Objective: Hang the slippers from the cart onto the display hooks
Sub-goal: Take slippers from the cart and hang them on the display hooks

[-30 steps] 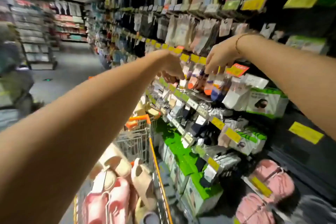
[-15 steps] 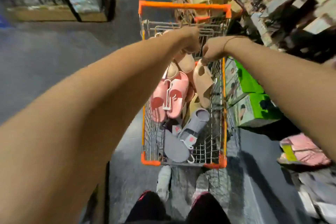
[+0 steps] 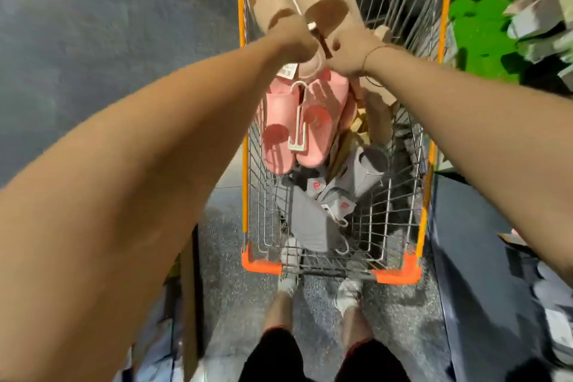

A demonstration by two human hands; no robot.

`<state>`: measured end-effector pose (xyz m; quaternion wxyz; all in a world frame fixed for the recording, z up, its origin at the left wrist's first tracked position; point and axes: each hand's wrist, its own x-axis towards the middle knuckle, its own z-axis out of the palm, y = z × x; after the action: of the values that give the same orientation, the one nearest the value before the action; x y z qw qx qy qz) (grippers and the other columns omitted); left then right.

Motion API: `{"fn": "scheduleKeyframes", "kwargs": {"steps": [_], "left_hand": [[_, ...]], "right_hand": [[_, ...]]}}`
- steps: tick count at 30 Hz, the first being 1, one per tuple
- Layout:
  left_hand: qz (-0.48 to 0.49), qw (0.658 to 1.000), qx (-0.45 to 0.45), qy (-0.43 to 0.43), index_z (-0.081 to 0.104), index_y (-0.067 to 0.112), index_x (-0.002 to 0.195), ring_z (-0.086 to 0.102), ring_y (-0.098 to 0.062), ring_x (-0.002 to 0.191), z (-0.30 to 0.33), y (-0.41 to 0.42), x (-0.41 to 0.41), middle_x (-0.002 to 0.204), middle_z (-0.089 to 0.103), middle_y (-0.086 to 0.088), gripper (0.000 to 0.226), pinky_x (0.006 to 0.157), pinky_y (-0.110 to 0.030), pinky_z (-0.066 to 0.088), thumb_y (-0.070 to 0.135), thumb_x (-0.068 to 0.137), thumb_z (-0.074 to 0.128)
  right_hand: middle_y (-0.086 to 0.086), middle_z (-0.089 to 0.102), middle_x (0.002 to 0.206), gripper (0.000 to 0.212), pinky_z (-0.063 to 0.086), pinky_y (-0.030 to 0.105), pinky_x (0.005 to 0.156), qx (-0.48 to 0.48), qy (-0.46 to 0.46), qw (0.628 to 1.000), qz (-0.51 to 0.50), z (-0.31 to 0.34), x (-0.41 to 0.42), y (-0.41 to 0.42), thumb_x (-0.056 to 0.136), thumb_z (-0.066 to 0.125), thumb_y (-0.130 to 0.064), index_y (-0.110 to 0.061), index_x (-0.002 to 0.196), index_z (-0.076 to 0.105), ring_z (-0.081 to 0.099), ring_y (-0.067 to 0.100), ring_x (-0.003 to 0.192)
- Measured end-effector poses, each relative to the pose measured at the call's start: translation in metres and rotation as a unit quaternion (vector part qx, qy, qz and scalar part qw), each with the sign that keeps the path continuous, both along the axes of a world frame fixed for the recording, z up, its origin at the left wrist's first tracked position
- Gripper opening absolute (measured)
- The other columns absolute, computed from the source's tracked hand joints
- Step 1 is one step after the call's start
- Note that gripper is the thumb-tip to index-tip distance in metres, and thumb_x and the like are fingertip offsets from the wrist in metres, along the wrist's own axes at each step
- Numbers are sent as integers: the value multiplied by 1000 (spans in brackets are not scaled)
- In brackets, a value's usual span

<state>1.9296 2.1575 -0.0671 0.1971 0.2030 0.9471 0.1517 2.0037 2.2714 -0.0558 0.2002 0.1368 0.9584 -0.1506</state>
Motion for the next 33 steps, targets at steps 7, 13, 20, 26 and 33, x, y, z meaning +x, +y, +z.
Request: {"fn": "scheduleKeyframes", "kwargs": {"steps": [7,13,20,26,33], "left_hand": [[113,989,78,55,54,6,121,63,-24,101,-27,16,-64,113,61,-10,32,88,-33,58,16,91,53],[156,982,77,78,8,9,159,19,-32,150,-54,34,-108,162,23,-12,79,121,-40,22,18,93,50],[187,966,143,107,34,15,148,39,-33,137,-69,36,-130,146,44,-12,57,113,-42,34,16,94,51],[180,948,220,145,59,9,117,56,-20,103,-70,17,-133,117,64,-7,27,89,-33,43,27,105,42],[72,936,285,196,53,14,89,46,-16,79,-12,10,-83,85,56,-2,19,67,-30,31,26,102,45]], "right_hand": [[19,53,136,41,38,32,102,-41,25,996,-75,-48,-54,5,98,48,-34,-8,129,53,46,35,129],[16,59,126,40,45,33,84,-100,59,988,-101,-83,-80,12,91,53,-25,-7,127,51,56,33,114],[16,55,129,45,43,34,86,-116,93,983,-103,-96,-84,11,93,57,-30,-6,129,48,54,33,117],[15,57,127,37,42,33,83,-115,91,984,-105,-88,-73,7,94,57,-31,-8,122,51,55,33,116],[9,51,79,27,38,32,68,-74,169,972,-144,-29,-52,2,91,51,-27,-20,66,44,52,31,82]]}}
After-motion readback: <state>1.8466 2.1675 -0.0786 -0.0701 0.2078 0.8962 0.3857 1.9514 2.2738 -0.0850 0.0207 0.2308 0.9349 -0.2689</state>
